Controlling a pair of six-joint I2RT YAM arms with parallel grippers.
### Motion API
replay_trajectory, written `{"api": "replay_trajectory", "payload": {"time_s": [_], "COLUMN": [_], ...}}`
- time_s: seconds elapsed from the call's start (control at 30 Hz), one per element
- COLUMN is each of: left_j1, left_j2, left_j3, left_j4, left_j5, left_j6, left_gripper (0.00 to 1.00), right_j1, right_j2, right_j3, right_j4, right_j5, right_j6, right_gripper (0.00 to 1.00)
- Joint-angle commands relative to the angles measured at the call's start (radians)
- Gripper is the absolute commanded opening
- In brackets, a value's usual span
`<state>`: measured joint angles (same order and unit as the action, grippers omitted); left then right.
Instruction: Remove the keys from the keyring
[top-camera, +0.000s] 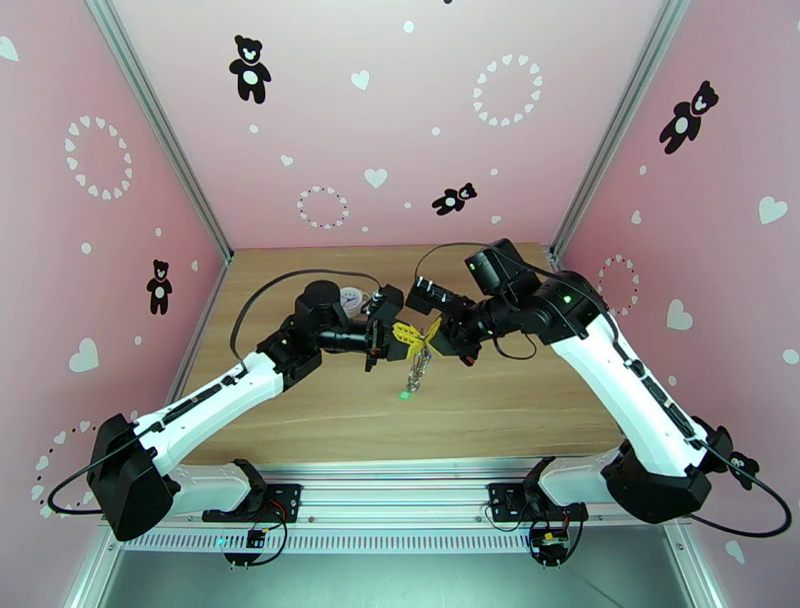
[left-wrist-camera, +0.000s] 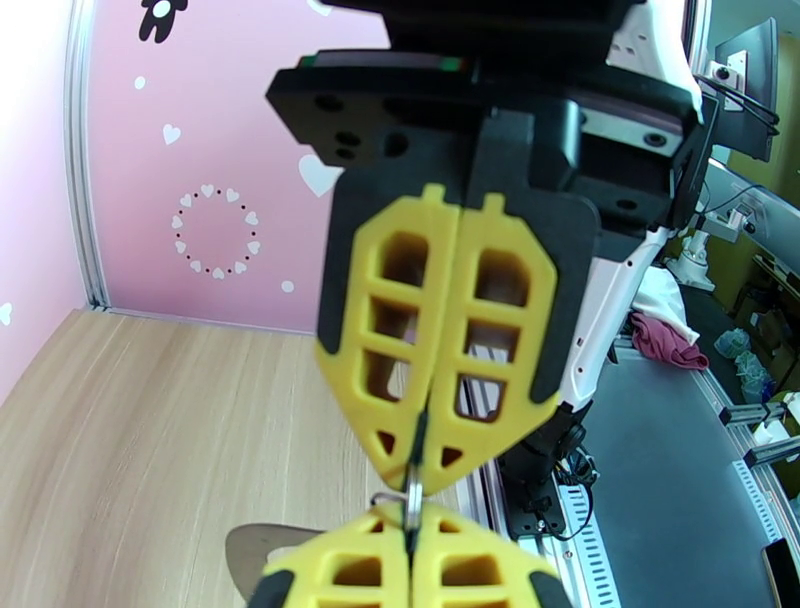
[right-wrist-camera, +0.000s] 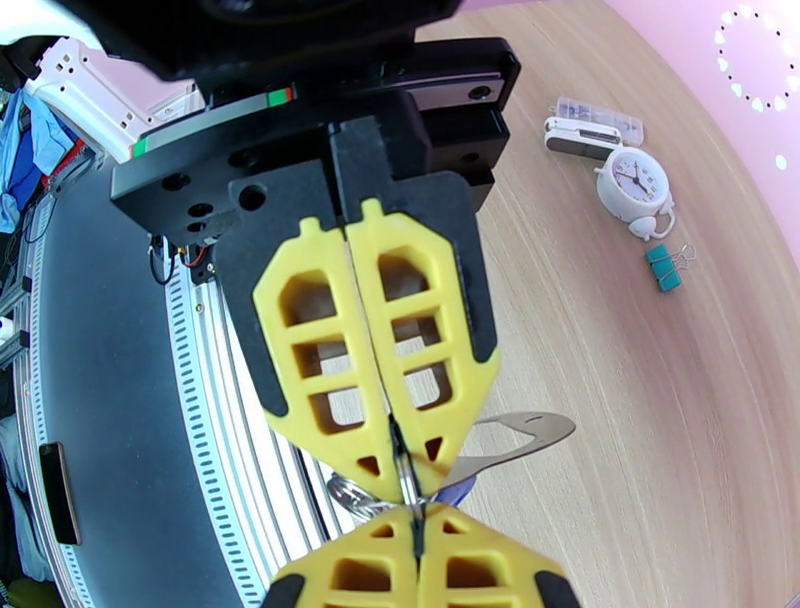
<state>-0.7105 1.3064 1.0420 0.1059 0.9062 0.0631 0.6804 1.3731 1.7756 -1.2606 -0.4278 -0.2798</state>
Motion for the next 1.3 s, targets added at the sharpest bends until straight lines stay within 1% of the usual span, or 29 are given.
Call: {"api": "replay_trajectory", "payload": {"time_s": [0.0, 0.07, 0.13, 0.2, 0.3, 0.33, 0.43, 0.5, 0.57, 0.67, 0.83, 1.1, 1.27], "left_j1": [0.005, 0.009, 0.011, 0.013, 0.021, 0.024, 0.025, 0.026, 0.025, 0.025, 0.025, 0.026, 0.024], "left_j2": [-0.042, -0.056, -0.06, -0.059, -0.061, -0.062, -0.071, -0.072, -0.071, -0.066, -0.059, -0.047, -0.048], "left_j3": [-0.033, -0.062, -0.071, -0.076, -0.092, -0.097, -0.105, -0.105, -0.102, -0.099, -0.1, -0.099, -0.096], "left_j4": [0.101, 0.165, 0.201, 0.225, 0.279, 0.293, 0.304, 0.314, 0.334, 0.358, 0.401, 0.435, 0.448], "left_j5": [0.006, -0.001, -0.003, -0.006, -0.001, 0.001, -0.005, -0.007, -0.002, 0.001, -0.01, -0.01, -0.01], "left_j6": [-0.01, -0.029, -0.049, -0.062, -0.091, -0.098, -0.097, -0.101, -0.115, -0.13, -0.154, -0.171, -0.178], "left_gripper": [0.0, 0.0, 0.0, 0.0, 0.0, 0.0, 0.0, 0.0, 0.0, 0.0, 0.0, 0.0, 0.0], "right_j1": [0.004, -0.005, -0.015, -0.037, -0.111, -0.145, -0.256, -0.304, -0.31, -0.31, -0.313, -0.315, -0.315], "right_j2": [-0.036, -0.051, -0.067, -0.088, -0.135, -0.151, -0.187, -0.217, -0.233, -0.227, -0.22, -0.189, -0.16], "right_j3": [-0.024, -0.045, -0.061, -0.075, -0.115, -0.137, -0.219, -0.29, -0.36, -0.423, -0.491, -0.48, -0.471], "right_j4": [0.048, 0.067, 0.084, 0.105, 0.161, 0.189, 0.268, 0.358, 0.448, 0.536, 0.629, 0.668, 0.69], "right_j5": [-0.012, -0.029, -0.045, -0.089, -0.189, -0.228, -0.4, -0.474, -0.52, -0.609, -0.639, -0.701, -0.767], "right_j6": [0.019, 0.028, 0.037, 0.048, 0.086, 0.106, 0.162, 0.216, 0.264, 0.289, 0.311, 0.302, 0.3], "right_gripper": [0.07, 0.17, 0.29, 0.3, 0.35, 0.37, 0.39, 0.42, 0.43, 0.44, 0.45, 0.45, 0.4]}}
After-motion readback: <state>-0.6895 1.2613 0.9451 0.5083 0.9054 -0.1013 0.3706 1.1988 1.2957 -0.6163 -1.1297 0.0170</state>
